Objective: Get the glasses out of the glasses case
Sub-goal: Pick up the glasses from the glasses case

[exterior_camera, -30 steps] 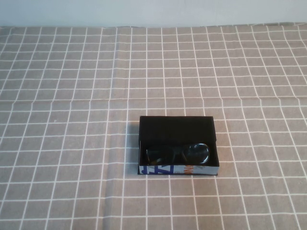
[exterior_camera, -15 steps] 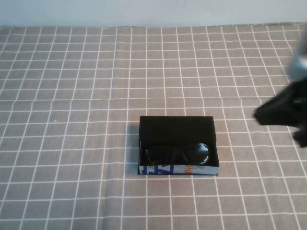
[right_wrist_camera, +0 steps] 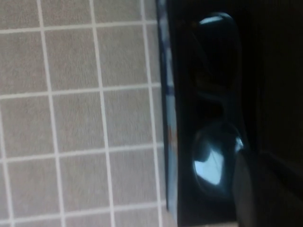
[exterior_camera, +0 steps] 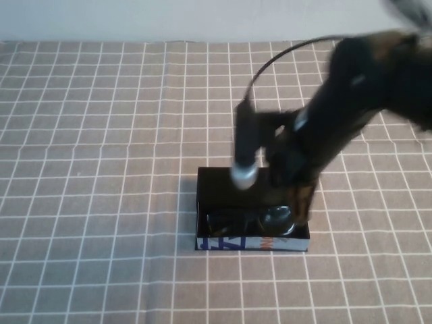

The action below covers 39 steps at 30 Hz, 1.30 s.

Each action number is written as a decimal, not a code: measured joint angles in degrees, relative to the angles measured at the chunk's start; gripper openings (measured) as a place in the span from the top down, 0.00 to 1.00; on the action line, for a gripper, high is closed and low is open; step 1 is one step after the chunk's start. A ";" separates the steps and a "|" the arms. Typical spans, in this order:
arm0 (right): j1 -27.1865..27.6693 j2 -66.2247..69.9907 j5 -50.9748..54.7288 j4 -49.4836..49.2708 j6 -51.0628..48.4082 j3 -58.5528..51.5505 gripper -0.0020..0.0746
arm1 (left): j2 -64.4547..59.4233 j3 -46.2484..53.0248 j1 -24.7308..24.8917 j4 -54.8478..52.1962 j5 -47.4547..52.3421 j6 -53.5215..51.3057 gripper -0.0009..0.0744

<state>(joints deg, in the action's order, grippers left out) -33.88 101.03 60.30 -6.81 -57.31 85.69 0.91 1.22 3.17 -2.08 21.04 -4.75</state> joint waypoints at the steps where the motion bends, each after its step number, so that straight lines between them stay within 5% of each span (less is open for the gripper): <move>1: -0.98 1.38 -0.39 0.58 0.00 0.51 0.98 | 0.00 0.00 0.00 0.00 0.00 0.00 0.99; 10: -2.02 8.55 -1.42 1.09 -0.12 1.41 0.56 | 0.00 0.00 0.00 0.00 0.00 0.00 0.99; 39: -2.13 15.11 -8.14 1.94 -0.12 1.77 0.58 | 0.00 0.00 0.00 0.00 0.00 0.00 0.99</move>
<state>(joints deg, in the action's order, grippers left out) -36.01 116.14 52.16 -4.86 -57.43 87.46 0.91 1.22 3.17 -2.08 21.04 -4.75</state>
